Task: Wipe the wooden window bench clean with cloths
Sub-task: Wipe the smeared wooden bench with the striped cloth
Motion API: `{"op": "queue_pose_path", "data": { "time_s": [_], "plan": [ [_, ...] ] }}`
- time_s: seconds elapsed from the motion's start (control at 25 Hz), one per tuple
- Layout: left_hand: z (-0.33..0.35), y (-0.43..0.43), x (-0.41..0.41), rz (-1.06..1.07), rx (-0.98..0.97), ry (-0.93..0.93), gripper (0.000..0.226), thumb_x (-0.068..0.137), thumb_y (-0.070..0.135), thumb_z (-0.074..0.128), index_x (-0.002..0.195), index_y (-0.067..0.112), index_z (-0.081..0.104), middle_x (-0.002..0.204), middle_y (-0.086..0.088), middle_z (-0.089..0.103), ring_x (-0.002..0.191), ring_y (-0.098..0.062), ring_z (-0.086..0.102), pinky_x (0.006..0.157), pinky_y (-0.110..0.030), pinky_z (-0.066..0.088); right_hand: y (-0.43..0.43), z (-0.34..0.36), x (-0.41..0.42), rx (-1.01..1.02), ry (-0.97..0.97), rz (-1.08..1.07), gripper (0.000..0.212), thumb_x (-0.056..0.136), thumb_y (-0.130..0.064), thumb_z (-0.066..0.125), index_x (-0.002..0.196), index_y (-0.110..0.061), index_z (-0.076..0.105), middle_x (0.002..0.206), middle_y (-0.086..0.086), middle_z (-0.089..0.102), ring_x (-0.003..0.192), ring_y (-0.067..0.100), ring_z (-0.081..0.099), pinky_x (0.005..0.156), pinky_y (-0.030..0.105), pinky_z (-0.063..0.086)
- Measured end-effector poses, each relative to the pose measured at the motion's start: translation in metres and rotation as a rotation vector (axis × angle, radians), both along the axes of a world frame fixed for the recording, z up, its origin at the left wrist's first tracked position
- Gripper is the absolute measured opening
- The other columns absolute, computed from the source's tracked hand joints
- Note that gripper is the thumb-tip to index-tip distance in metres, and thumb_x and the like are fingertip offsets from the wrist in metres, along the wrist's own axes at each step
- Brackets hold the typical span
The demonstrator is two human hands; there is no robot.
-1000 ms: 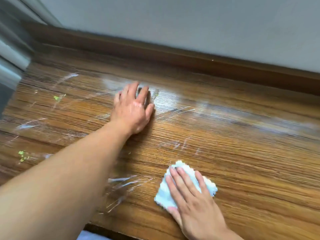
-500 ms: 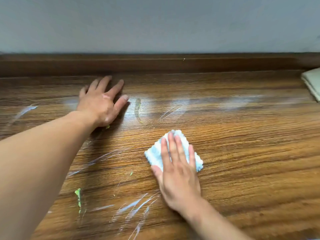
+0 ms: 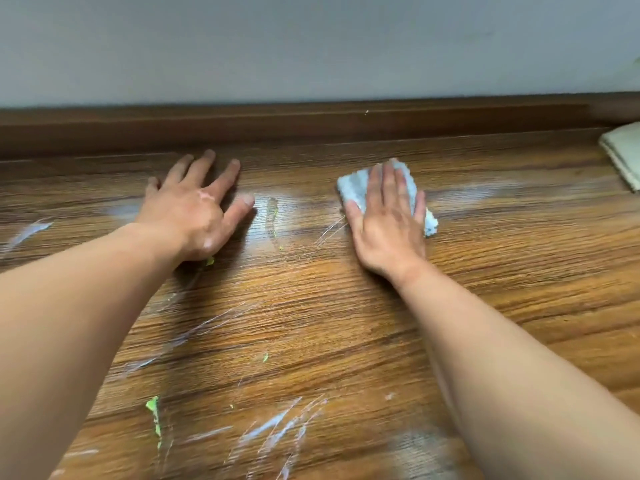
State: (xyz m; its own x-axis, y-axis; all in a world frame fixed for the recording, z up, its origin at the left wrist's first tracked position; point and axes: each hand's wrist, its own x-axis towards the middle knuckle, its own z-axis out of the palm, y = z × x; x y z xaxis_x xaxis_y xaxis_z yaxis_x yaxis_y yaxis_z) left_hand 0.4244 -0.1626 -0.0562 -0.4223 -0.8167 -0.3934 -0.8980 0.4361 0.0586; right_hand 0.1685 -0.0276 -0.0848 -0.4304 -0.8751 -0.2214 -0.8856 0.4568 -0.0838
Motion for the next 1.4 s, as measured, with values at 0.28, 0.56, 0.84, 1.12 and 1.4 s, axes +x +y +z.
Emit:
{"op": "queue_pose_path", "data": {
  "time_s": [0.28,0.56,0.84,1.12,1.4],
  "plan": [
    [0.01,-0.003,-0.005,0.001,0.09,-0.036,0.075,0.091,0.077,0.01,0.158,0.046,-0.003,0.171,0.007,-0.009,0.157,-0.022,-0.008,0.123,-0.059,0.009,0.161,0.014,0.117,0.033,-0.111,0.661,0.085,0.093,-0.068,0.04,0.161,-0.017,0.029,0.17,0.005,0.017,0.157,0.021,0.016,0.115,0.055,0.023],
    [0.012,-0.003,-0.002,0.007,0.09,-0.044,0.079,0.089,0.08,0.017,0.158,0.047,-0.004,0.17,0.008,-0.01,0.156,-0.023,-0.008,0.123,-0.059,0.008,-0.02,0.002,0.038,-0.015,-0.032,0.154,0.086,0.095,-0.067,-0.001,0.164,-0.015,-0.003,0.172,0.005,-0.01,0.156,0.019,-0.017,0.125,0.054,-0.006],
    [0.021,-0.001,-0.014,0.027,0.144,-0.09,0.094,0.084,0.083,0.038,0.156,0.048,-0.011,0.169,0.009,-0.016,0.156,-0.021,-0.013,0.122,-0.063,0.007,0.141,0.005,0.096,-0.119,-0.048,0.74,0.072,0.09,-0.054,0.051,0.153,-0.02,0.047,0.164,0.009,0.033,0.151,0.024,0.032,0.112,0.054,0.03],
    [0.022,-0.003,-0.012,0.035,0.178,-0.097,0.096,0.084,0.083,0.04,0.156,0.048,-0.014,0.168,0.011,-0.02,0.155,-0.02,-0.017,0.119,-0.07,0.007,-0.021,0.014,0.051,-0.102,0.038,0.243,0.058,0.107,-0.037,0.028,0.16,-0.015,0.027,0.17,0.005,0.02,0.157,0.02,0.012,0.125,0.049,0.005],
    [0.029,-0.019,-0.007,-0.026,0.251,-0.139,0.102,0.085,0.066,0.058,0.156,0.048,-0.013,0.168,0.012,-0.019,0.155,-0.024,-0.013,0.12,-0.066,0.017,0.076,0.008,0.096,-0.151,-0.121,0.797,0.063,0.101,-0.038,0.042,0.159,-0.016,0.033,0.168,0.003,0.026,0.156,0.018,0.019,0.123,0.047,0.017]
  ]
}}
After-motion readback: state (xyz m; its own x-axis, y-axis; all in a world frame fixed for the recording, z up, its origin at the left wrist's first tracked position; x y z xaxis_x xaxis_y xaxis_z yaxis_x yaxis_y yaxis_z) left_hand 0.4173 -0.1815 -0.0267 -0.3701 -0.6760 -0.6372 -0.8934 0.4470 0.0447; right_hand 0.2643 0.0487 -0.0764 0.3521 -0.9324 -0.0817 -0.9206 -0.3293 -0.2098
